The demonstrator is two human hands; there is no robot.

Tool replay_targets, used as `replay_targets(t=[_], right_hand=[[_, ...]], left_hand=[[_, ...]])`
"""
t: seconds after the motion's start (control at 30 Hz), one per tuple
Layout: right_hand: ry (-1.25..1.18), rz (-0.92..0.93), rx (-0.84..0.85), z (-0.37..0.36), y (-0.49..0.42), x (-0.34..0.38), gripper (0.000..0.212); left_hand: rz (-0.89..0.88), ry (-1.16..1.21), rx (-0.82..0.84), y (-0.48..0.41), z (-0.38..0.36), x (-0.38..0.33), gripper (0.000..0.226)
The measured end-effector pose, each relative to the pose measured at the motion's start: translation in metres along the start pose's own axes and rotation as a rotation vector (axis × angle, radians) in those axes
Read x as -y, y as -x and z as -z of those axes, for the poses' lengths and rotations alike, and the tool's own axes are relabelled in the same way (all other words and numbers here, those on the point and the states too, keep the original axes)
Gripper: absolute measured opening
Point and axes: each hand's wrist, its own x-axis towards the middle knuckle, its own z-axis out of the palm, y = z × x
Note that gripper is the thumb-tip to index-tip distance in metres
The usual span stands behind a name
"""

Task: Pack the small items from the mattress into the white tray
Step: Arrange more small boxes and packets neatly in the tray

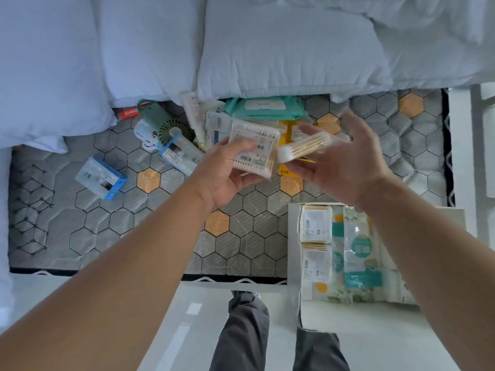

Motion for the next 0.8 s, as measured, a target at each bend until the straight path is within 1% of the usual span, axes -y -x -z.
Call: replay_targets(t=[0.03,0.1,0.17,0.23,0.3,0.4,0.43,0.5,0.57,0.63,0.7,0.73,0.8], right_hand=[[0.036,-0.003,0.014,0.006,0.004,0.004,0.061],[0.15,0.032,-0.044,0.017,0.009,0.011,0.052],[0.179,0.089,-0.173,0.029,0.014,0.017,0.058],[0.2,0.138,-0.231,0.039,0.024,0.022,0.05],[0.191,0.156,-0.22,0.053,0.032,0.028,0.046],[0.178,0.136,-0.159,0.069,0.043,0.038,0.061],[0.196,0.126,-0.157,0.073,0.046,0.041,0.065],[0.264,0.13,-0.2,0.079,0.053,0.048,0.067],[0.327,0.157,-0.232,0.084,0.062,0.054,0.061],[0.436,0.197,-0.228,0.088,0.073,0.057,0.061],[0.622,0.231,-0.198,0.094,0.086,0.057,0.065],[0.752,0.24,-0.185,0.097,0.093,0.055,0.063],[1.002,0.244,-0.167,0.106,0.108,0.046,0.045]], left_hand=[[0.009,-0.013,0.019,-0.001,-0.01,0.003,0.032],[0.027,-0.053,0.03,-0.004,-0.03,0.012,0.027],[0.022,-0.061,0.0,-0.006,-0.05,0.021,0.03],[0.002,-0.036,-0.04,-0.008,-0.066,0.031,0.038],[-0.008,-0.048,-0.054,-0.007,-0.081,0.04,0.036],[-0.012,-0.136,-0.03,-0.004,-0.099,0.05,0.02],[-0.018,-0.153,-0.027,-0.002,-0.103,0.052,0.018],[-0.026,-0.184,-0.029,0.004,-0.11,0.055,0.025],[-0.014,-0.225,-0.024,0.016,-0.117,0.056,0.038],[0.013,-0.262,-0.004,0.028,-0.122,0.06,0.045],[0.035,-0.36,-0.009,0.042,-0.128,0.068,0.051],[0.038,-0.441,-0.022,0.048,-0.13,0.074,0.053],[0.031,-0.584,-0.052,0.059,-0.133,0.09,0.053]])
